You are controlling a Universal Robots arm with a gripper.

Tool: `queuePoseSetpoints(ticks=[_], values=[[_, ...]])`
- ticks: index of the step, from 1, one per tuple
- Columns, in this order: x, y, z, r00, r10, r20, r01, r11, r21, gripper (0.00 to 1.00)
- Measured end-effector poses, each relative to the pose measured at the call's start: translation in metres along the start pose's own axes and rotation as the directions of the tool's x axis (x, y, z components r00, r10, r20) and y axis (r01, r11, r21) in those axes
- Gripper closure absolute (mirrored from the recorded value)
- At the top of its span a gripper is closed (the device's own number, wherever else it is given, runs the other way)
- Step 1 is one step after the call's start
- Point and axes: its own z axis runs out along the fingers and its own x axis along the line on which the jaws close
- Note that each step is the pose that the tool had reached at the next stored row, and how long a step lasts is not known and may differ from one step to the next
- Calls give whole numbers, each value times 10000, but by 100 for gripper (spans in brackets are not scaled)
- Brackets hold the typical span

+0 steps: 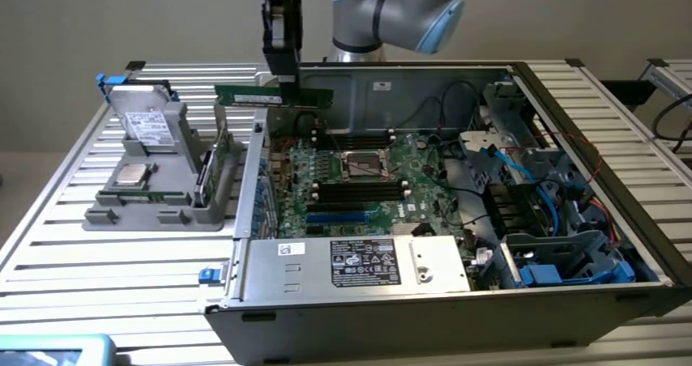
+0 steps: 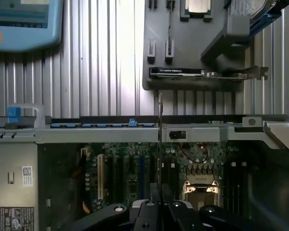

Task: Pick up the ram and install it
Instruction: 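Pick up the ram and move it above insertion slot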

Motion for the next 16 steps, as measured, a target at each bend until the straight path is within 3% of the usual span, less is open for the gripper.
queuePoseSetpoints(ticks=[2,6,8,16], values=[[-6,-82,3,10000,1,2,-1,10000,59,87],[-22,-211,11,10000,7,10,-7,9994,333,87],[-35,-286,20,10000,9,11,-9,9991,420,87],[-115,-651,103,10000,9,-42,-7,9989,464,87]])
